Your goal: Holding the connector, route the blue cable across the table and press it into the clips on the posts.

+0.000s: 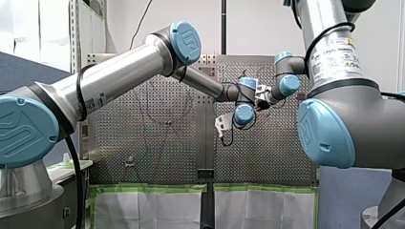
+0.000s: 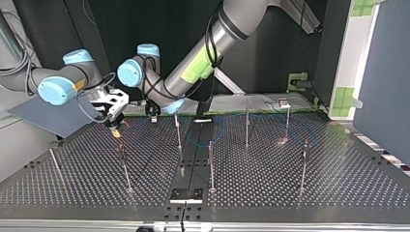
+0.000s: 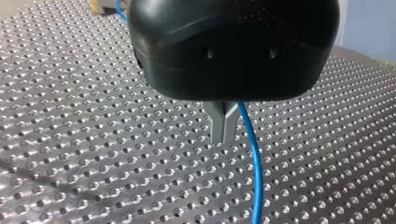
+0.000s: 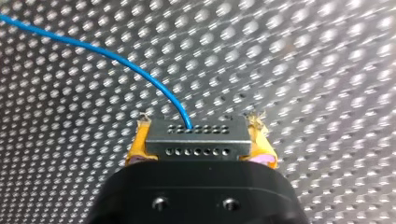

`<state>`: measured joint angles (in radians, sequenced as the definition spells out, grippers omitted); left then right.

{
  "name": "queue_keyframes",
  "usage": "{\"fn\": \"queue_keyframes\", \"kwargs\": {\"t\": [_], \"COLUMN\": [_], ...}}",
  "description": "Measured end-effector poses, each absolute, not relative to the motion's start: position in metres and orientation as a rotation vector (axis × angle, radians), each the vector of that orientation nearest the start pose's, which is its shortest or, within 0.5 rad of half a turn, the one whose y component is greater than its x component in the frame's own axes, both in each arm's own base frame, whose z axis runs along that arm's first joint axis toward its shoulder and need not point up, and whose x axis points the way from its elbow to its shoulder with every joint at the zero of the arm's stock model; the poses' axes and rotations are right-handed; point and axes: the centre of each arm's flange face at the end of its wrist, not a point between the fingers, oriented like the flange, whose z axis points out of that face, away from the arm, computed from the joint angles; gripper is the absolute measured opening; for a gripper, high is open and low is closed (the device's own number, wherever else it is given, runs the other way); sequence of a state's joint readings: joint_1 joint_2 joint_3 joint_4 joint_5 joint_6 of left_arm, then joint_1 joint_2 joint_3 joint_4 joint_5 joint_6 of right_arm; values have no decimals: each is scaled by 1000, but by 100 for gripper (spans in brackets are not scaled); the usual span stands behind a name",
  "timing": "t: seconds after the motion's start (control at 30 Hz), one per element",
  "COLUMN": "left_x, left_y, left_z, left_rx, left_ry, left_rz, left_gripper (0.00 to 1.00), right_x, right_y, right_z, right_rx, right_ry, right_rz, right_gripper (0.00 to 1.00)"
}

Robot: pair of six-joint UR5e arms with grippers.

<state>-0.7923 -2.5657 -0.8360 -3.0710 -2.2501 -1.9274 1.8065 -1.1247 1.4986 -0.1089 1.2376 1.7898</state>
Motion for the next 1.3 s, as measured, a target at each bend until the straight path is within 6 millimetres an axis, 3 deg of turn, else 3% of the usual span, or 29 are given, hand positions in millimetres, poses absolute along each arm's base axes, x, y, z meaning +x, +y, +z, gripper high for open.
{"fn": "queue_keyframes", "kwargs": {"t": [0.27, 0.87, 1.3], "left_x": [498, 466, 459], "left_y": [-609, -603, -600], "left_z": [210, 326, 349], "left_rx": [-145, -210, -230], "left_ry": [1730, 1638, 1615], "left_rz": [-237, -292, -297], "left_gripper": [0, 0, 0], "right_x": [306, 292, 287], "right_y": [-550, -530, -520], "right_z": [311, 388, 425], "right_rx": [-2255, -2102, -2071], "right_ry": [1688, 1624, 1572], "right_rz": [-2170, -2327, -2371], "right_gripper": [0, 0, 0]}}
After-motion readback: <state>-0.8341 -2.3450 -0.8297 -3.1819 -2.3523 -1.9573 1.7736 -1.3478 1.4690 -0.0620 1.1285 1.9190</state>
